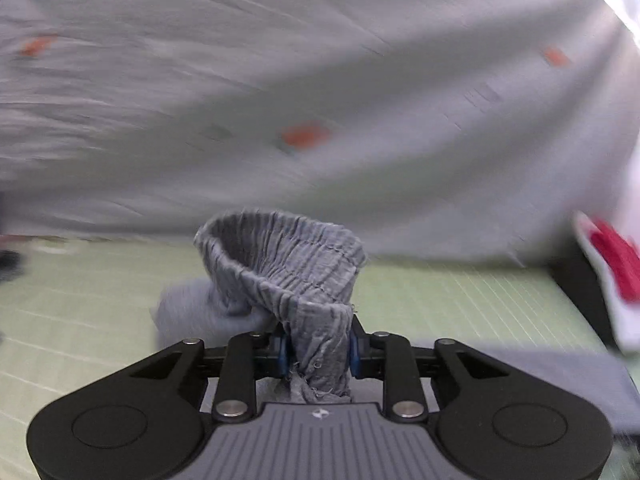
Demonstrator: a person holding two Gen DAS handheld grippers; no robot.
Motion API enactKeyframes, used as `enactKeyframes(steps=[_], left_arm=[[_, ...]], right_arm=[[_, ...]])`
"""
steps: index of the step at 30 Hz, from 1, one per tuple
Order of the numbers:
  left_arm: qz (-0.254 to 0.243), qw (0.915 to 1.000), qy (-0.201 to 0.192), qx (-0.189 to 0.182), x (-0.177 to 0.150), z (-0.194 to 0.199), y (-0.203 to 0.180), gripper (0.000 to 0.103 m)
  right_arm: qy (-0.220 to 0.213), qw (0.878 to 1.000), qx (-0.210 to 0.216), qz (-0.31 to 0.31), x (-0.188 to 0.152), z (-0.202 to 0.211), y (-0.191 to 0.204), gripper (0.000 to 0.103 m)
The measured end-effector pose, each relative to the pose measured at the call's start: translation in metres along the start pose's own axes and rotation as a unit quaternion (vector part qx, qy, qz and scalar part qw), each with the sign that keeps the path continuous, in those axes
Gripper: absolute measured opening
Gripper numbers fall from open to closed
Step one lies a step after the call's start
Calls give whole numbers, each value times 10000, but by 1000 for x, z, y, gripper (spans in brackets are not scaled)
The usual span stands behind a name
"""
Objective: Fold clothes
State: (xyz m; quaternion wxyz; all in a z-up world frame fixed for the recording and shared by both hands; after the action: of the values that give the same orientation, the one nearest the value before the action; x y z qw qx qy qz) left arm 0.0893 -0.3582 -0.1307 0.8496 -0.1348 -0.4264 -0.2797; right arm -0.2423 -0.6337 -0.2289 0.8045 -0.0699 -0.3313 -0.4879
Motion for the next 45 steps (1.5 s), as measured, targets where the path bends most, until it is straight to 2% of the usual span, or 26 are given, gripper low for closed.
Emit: enactKeyframes(steps=[1,2,5,6,9,12,14,17,20,21,25,27,30,33,35,40,45], left_arm=[[-231,9994,241,-45,-15,-4,-15,42],[-463,9977,482,-91,-29,-9,-29,52],[-979,9892,1073,-170,-67,-17,-60,56],[-1040,9875,1176,-149,-73,-16,-64,60],[-960,9892,1098,-136,-68,-10,-62,74],[-705,9931,940,-14,-57,-6,-52,78],[-528,9939,950,199,-55,-6,-42,81],[-465,9876,1348,655,-68,-18,-28,81],[-578,9797,1753,786,-89,-29,-24,82],[-565,9782,1823,817,-94,-30,-22,86],[-397,9764,1918,915,-98,-31,-18,91],[-408,9746,1961,998,-99,-33,-18,97],[-519,9732,1986,1038,-102,-34,-18,100],[-638,9721,2020,1005,-104,-35,-18,101],[-647,9710,2067,1014,-104,-36,-18,102],[-650,9672,2221,1050,-103,-37,-19,103],[-650,9637,2355,1072,-103,-41,-20,103]], right_arm=[[-27,10000,16,27,-1,0,0,103],[-53,10000,31,52,-1,1,0,103],[-105,9999,58,93,-3,2,1,103],[-109,9999,70,106,-3,2,0,103],[-128,9997,114,159,-4,2,1,103],[-156,9996,134,189,-4,3,1,103],[-187,9996,130,190,-5,3,1,103],[-235,9995,124,191,-5,3,1,103],[-292,9993,126,204,-6,4,1,103],[-312,9992,134,217,-6,4,1,103],[-241,9988,283,329,-6,5,-1,103],[-208,9982,417,378,-2,7,-4,103],[-414,9972,581,242,8,13,-16,103],[-890,9949,427,211,25,24,-33,103],[-1052,9937,240,294,37,26,-47,103],[-1133,9920,-411,369,57,14,-90,103],[-1041,9914,-717,323,63,2,-126,103]])
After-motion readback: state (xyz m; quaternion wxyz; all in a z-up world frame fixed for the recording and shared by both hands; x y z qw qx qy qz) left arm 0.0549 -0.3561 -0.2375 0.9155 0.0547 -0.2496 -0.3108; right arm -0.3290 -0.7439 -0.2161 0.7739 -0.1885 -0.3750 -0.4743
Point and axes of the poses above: each gripper's, at about its wrist camera, not at the fingertips, and z roughly against the way its jaws point, y to its left, x to its top, the point moved 7 cm from there along -z, roughly the way its jaws point, and after that the axes turned 15 degrees about x, right-handed, at the moved point
